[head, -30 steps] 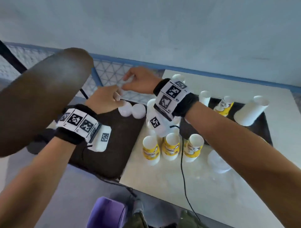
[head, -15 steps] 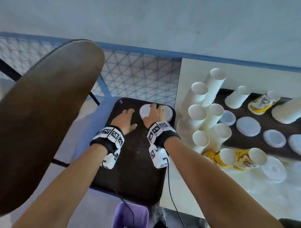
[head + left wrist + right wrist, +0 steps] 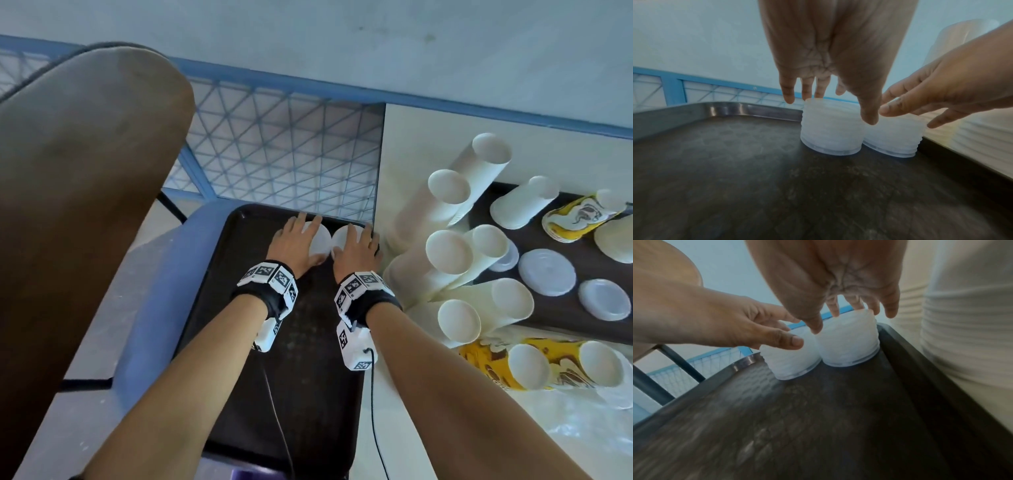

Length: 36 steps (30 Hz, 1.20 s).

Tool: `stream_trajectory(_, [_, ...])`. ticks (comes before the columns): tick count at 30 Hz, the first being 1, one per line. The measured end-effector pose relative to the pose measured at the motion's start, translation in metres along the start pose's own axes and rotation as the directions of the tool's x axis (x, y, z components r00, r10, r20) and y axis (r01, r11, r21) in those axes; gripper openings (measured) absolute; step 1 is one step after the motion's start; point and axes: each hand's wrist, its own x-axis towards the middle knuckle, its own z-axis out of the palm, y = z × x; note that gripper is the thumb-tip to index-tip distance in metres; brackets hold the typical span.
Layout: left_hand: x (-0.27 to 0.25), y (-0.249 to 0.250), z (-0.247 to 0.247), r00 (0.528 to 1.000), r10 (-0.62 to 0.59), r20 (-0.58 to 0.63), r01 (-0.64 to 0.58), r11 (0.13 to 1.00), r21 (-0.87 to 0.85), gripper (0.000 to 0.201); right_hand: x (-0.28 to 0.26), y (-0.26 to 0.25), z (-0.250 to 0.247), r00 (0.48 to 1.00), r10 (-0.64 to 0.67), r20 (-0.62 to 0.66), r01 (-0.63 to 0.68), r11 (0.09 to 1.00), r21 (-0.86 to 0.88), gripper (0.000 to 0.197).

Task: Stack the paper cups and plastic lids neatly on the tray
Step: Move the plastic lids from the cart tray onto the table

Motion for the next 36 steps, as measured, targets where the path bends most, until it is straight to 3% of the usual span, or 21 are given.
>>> stream_trajectory(5, [0.005,0.000,0.004,1.000,-0.008,0.011,0.008,0.997,-0.081,0.081,0.003,0.001,0.001,1.000,-0.006,0.004,0.006,0.999,0.050,0.062])
stream_trajectory(8, [-0.009,-0.006,0.003,0.997,-0.071,0.009,0.071,0.985,-0.159,0.085,-0.005,-0.004,0.003,1.000,-0.015,0.008,0.014,0.995,0.098,0.065])
stream_trajectory(14, [-0.072,-0.033,0.008,0.964,-0.248,0.098,0.263,0.946,-0.191,0.094,-0.054,-0.015,0.026,0.993,-0.104,0.050,0.097,0.986,0.134,0.068])
stream_trajectory(19, [-0.133,-0.044,0.026,0.912,-0.370,0.177,0.401,0.896,-0.193,0.088,-0.101,-0.018,0.047,0.975,-0.153,0.161,0.115,0.968,0.224,0.070])
stream_trajectory(25, [-0.175,-0.040,0.047,0.889,-0.408,0.209,0.449,0.866,-0.220,0.088,-0.128,-0.008,0.061,0.957,-0.160,0.241,0.136,0.984,0.115,0.080])
stream_trajectory(36, [-0.193,-0.027,0.063,0.880,-0.452,0.143,0.474,0.851,-0.226,0.091,-0.129,0.000,0.064,0.958,-0.180,0.225,0.206,0.974,-0.097,0.088])
